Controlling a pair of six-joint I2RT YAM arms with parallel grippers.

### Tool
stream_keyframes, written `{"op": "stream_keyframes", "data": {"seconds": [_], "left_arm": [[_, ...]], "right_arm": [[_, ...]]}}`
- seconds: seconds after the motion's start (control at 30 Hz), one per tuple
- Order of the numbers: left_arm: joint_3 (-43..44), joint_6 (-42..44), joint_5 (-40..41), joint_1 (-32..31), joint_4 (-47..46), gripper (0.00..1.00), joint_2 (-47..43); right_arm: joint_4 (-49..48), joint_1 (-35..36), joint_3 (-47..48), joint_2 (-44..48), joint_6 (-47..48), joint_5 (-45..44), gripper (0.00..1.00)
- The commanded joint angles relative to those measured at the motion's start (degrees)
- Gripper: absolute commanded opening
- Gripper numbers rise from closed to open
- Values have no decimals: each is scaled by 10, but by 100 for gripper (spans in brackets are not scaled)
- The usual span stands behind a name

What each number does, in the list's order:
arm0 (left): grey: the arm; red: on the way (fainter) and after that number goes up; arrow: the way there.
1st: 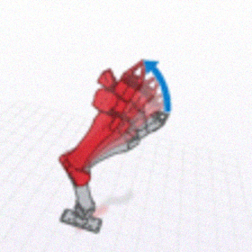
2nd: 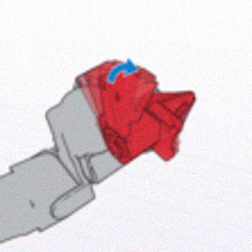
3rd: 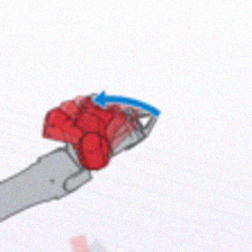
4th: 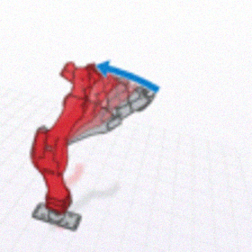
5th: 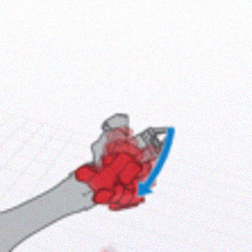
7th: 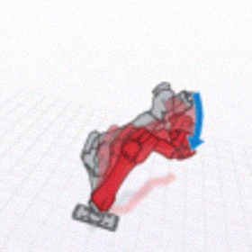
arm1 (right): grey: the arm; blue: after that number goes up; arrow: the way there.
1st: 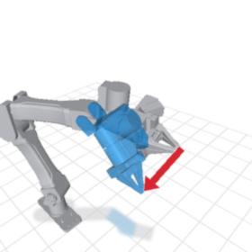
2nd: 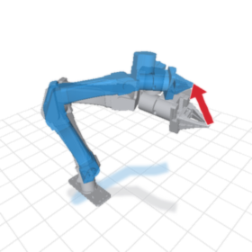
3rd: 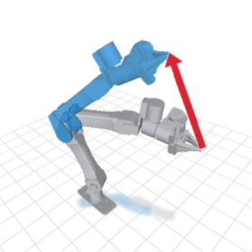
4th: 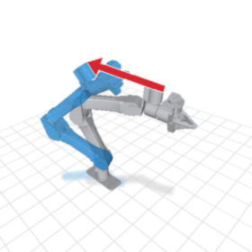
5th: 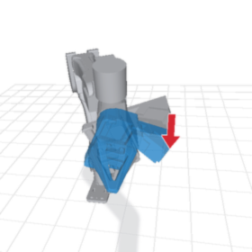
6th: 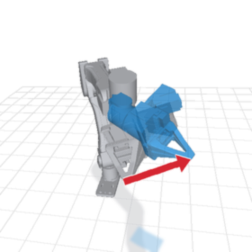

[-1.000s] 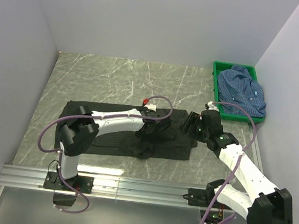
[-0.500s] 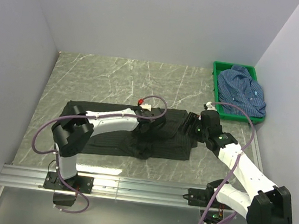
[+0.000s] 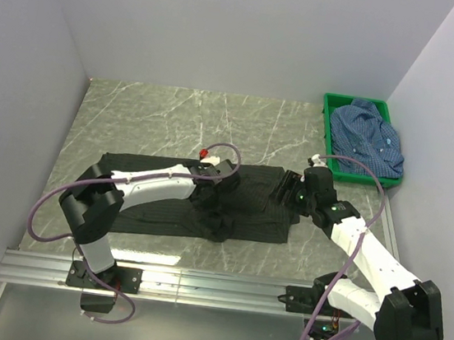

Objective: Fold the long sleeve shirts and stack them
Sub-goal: Fold the shirt

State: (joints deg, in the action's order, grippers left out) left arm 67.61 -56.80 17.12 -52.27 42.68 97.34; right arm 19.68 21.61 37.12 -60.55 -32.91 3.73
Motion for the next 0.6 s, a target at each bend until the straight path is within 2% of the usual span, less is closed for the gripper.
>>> {"op": "stream_keyframes", "data": {"seconds": [0.0,0.07,0.13,0.23,0.37,0.47,0.57], "left_arm": [[-5,5,-15,9,-21,24,0],[-5,7,-13,9,-19,19,-1],[-1,7,-1,11,-9,0,-5],[23,9,45,12,33,1,-22],[87,19,98,12,98,0,-90],[108,12,111,12,130,0,-151],[102,-5,82,12,150,1,-211]], "right_arm": [[-18,3,1,3,9,-6,76],[-18,3,1,4,11,-8,76],[-18,4,1,3,9,-7,76],[-21,3,1,-1,9,4,76],[-28,7,9,1,21,15,75],[-27,12,28,-4,34,21,74],[-32,19,49,-14,45,29,73]]}}
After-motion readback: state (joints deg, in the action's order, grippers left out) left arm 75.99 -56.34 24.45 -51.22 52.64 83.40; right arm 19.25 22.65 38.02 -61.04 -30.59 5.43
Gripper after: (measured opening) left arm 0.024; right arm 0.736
